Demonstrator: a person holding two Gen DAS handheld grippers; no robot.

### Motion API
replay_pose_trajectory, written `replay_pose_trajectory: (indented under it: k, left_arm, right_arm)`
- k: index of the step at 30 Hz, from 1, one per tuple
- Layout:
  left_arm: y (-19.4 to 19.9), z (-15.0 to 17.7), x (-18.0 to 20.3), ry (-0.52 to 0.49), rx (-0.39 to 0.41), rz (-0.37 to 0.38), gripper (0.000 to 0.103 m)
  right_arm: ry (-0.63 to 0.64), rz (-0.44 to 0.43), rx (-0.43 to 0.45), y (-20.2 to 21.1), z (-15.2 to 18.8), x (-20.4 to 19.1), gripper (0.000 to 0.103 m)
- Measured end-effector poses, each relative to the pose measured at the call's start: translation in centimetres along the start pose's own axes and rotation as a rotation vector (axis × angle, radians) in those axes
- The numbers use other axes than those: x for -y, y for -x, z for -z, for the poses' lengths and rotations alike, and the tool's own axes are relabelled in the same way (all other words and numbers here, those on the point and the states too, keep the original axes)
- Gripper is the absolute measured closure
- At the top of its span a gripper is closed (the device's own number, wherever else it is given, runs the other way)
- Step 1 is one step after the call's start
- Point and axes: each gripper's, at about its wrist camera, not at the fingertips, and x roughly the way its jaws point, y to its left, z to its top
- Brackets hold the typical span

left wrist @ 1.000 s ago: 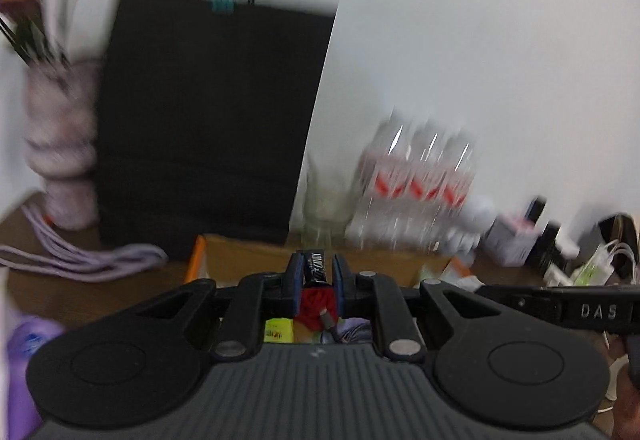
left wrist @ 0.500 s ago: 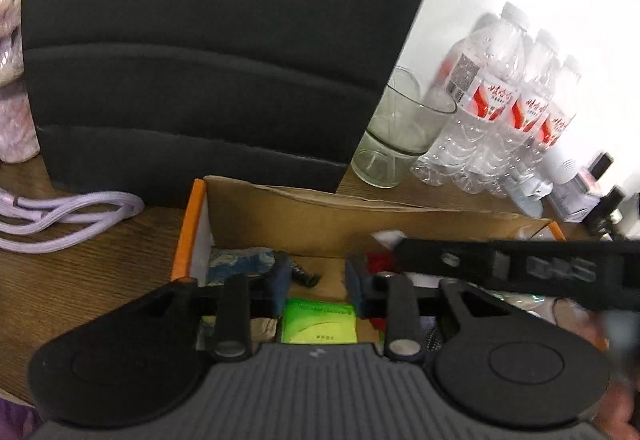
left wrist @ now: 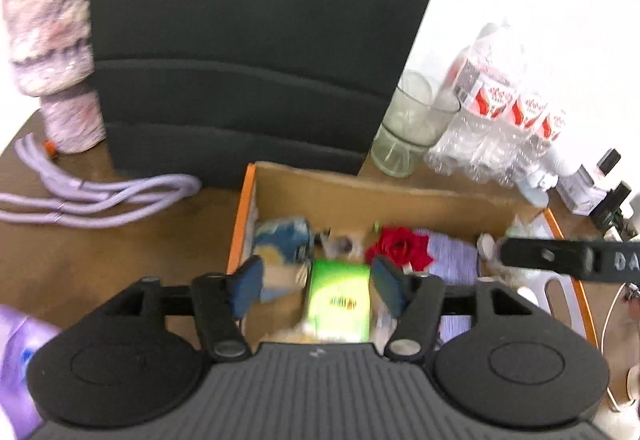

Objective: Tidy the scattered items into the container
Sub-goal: 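Open both tools to drop the wrappers into the box, then move both tools back toward the clear wrapper pieces beside the tissue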

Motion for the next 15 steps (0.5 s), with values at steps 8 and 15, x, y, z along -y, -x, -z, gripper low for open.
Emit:
replay_pose_trajectory:
  k: [8,15]
  left_arm:
    - [8.6,6.1,4.1,-0.113,0.385,-0.137,0.011]
    - [13.3,11.6,7.1,-0.172,0.57,-0.157,0.006]
  right_arm:
    - [0.114,0.083,0.246,8.0,6.7,-0.5,0.032]
    - [0.25,0.141,0.533,12.2,13.5,-2.7,0.024]
